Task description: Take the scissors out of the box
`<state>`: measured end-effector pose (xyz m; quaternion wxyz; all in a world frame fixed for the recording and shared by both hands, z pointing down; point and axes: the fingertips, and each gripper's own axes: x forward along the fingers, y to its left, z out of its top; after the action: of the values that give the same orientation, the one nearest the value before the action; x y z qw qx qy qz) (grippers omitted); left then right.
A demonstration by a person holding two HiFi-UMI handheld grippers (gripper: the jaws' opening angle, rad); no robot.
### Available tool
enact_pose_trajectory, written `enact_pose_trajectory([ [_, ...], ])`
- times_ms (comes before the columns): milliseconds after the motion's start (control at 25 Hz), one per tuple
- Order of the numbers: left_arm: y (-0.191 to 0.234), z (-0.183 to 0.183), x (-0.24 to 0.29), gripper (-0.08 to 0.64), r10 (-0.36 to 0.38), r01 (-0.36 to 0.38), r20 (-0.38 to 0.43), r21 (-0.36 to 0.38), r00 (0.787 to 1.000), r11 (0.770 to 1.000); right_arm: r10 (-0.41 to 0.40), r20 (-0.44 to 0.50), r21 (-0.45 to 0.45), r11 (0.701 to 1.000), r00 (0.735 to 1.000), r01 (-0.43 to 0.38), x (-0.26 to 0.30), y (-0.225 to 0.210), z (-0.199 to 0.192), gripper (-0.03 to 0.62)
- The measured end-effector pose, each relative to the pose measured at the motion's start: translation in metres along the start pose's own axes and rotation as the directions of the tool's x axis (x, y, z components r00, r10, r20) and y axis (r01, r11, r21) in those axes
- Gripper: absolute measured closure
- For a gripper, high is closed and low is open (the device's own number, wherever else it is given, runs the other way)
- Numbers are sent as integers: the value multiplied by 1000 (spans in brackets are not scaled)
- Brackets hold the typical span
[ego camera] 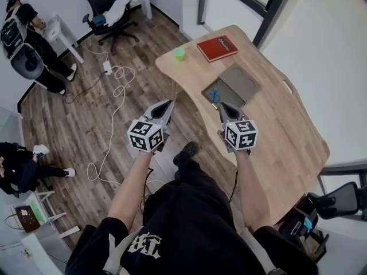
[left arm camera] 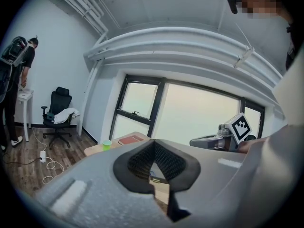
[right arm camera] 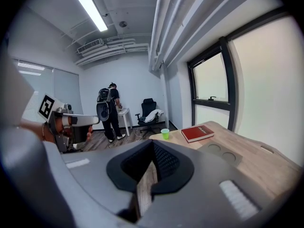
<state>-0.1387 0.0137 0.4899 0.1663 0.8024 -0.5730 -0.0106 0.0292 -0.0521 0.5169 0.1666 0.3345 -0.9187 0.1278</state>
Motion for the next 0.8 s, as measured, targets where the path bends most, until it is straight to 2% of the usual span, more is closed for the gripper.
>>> enact_pose_trajectory([
  [360,32,5,42,558,-35,35,-33,3,999,999,-39,-7,51,998,999,39,37,-26,2,588],
  [800,71,18,124,557,-130,133,-112,13,985,991,-138,-21,107,984,990,139,88,-80,13,588],
])
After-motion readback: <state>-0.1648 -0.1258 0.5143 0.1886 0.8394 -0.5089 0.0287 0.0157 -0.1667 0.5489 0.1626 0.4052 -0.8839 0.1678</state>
